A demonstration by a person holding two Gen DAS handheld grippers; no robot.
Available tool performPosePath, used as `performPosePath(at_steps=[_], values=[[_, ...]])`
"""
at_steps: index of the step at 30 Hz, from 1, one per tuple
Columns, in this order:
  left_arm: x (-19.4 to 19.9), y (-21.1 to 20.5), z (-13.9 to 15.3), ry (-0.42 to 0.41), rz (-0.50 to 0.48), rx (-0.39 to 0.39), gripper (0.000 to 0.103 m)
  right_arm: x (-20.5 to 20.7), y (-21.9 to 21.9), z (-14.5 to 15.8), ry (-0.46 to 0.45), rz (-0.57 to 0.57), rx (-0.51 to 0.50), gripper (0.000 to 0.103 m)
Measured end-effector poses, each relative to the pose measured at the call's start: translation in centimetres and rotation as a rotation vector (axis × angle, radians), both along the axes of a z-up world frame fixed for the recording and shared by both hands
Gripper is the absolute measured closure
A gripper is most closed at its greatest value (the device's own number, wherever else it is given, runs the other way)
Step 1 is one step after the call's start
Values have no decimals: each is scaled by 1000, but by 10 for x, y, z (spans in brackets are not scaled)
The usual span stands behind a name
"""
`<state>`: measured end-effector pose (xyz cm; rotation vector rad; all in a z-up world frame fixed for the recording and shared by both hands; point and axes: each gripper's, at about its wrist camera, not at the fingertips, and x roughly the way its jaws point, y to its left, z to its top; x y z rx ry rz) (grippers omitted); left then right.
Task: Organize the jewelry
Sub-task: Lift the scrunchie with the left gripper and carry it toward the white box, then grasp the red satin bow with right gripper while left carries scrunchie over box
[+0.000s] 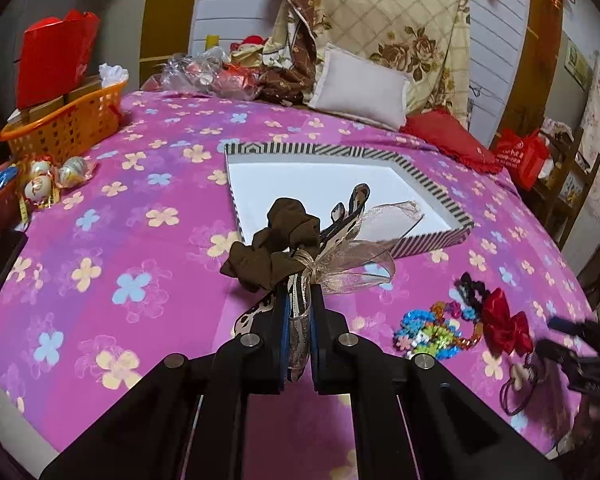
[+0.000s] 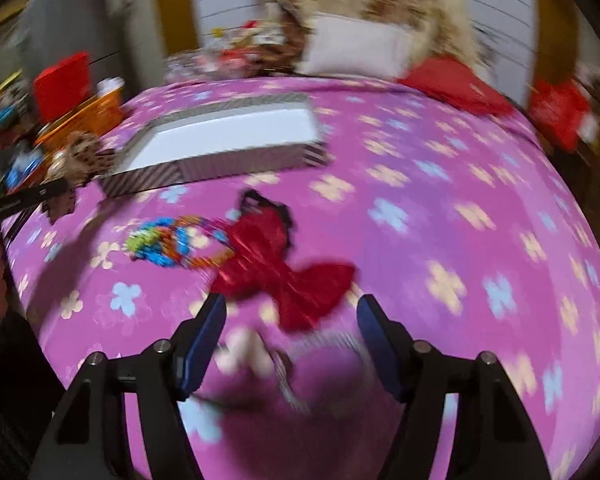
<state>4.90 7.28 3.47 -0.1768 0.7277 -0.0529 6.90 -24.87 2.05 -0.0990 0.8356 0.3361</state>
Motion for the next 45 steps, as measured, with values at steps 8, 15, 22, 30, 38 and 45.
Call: performPosePath(at_steps=[8,15,22,30,38,45], values=[[7,1,-7,33,1,5,103,36,25,-30,68,135,-91,39],[10,-9,-8,40,-17,13,103,25,10,-29,88,131,-50,84],[4,-12,-3,6,-59,-29,103,11,-30,14,-45,32,160,95],[-2,-24,4,-48,-106,-23,103,6,-28,26,-77,-5,196,97],[-2,-31,5,-35,-103,4,103,2,-13,46,-132,-49,178,97],[8,-24,34,-72,-98,-30,103,27,3,59,-118,-135,153,97]])
